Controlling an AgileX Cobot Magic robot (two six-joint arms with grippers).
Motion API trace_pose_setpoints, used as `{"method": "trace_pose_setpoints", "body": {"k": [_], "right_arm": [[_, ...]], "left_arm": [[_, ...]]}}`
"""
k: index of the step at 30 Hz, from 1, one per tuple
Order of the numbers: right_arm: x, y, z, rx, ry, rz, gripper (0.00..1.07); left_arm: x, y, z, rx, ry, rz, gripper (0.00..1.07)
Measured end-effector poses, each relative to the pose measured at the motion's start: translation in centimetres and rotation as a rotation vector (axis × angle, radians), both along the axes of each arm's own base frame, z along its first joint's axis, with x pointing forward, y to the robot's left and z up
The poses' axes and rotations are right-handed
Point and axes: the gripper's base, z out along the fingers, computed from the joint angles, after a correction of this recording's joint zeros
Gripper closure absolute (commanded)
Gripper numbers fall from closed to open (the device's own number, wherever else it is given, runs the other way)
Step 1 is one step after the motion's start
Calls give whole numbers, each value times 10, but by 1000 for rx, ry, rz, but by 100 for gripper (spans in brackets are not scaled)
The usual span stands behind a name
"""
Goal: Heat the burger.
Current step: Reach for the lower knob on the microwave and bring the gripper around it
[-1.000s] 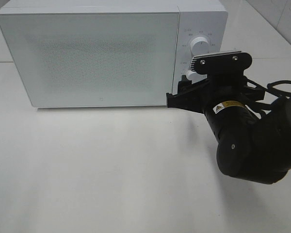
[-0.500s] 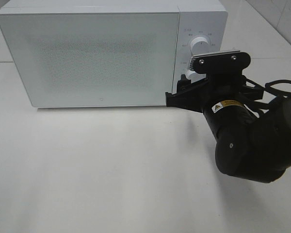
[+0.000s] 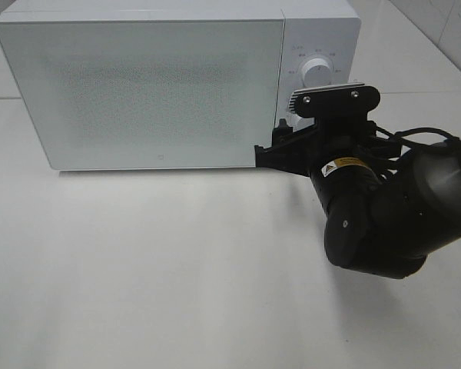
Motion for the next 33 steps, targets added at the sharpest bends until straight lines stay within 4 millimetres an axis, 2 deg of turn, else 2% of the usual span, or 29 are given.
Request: {"method": "trace_pose_setpoints", "body": {"k": [11, 15, 33], "right_arm": [[17, -2, 0, 9, -23, -15, 32], [26, -3, -8, 13, -16, -15, 32], [35, -4, -17, 28, -6, -31, 32]], "left_arm": [[0, 0, 0, 0, 0, 0, 7], [0, 0, 0, 0, 0, 0, 7], [0, 0, 0, 0, 0, 0, 7]]}}
